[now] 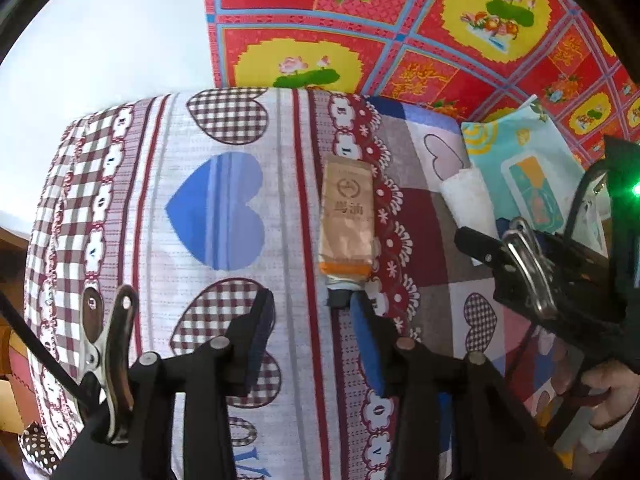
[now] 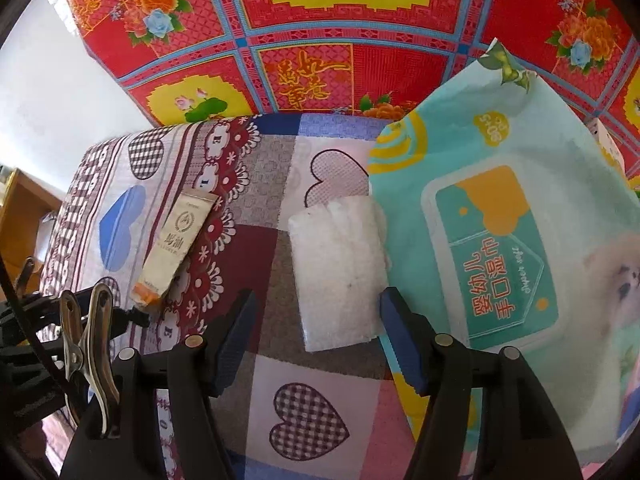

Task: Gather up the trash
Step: 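Close left tool on the horse-oil tube while right tool closes on the white tissue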

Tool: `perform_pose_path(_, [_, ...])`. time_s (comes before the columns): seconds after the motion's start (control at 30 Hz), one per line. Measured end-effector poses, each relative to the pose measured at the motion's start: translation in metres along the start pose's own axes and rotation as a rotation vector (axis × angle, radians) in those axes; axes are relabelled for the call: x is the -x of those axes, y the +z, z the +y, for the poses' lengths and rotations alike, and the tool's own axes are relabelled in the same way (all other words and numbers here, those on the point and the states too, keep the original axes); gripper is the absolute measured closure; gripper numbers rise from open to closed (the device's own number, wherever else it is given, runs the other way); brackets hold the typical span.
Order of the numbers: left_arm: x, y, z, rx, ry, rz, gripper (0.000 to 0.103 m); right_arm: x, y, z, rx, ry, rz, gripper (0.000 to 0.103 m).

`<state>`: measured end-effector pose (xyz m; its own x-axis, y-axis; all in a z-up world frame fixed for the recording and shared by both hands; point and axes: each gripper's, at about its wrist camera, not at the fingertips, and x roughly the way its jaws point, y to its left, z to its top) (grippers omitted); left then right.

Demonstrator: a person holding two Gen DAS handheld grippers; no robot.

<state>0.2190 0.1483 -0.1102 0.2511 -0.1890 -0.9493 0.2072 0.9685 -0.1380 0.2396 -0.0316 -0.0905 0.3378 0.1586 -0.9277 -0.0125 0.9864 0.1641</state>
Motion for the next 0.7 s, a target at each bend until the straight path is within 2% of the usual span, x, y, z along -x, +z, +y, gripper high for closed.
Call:
perform_pose_path(0.07, [0.003,-0.001,0.004,0.004,0.002,-0.005,0.055,-0.003,0.000,0.001,-0.004,0.004,0.009,0.054])
perform_pose_path(0.2, [0.012,-0.008,0.011,0.001,-0.007,-0.009,0.049,-0.002,-0.001,0.001,-0.017,-0.027,0.005,0.067])
perform_pose_path(0.3, [0.013,-0.012,0.010,-0.020,-0.007,0.004,0.048,0.001,-0.003,-0.005,-0.049,0.016,0.018,0.078])
perform_pose_path(0.4, [0.004,-0.006,0.000,-0.036,-0.017,0.004,0.047,0.005,-0.008,-0.008,-0.066,0.047,0.032,0.081])
perform_pose_path(0.7, [-0.014,0.017,-0.022,-0.092,-0.005,-0.009,0.047,0.017,-0.030,-0.011,-0.087,0.091,0.060,0.081])
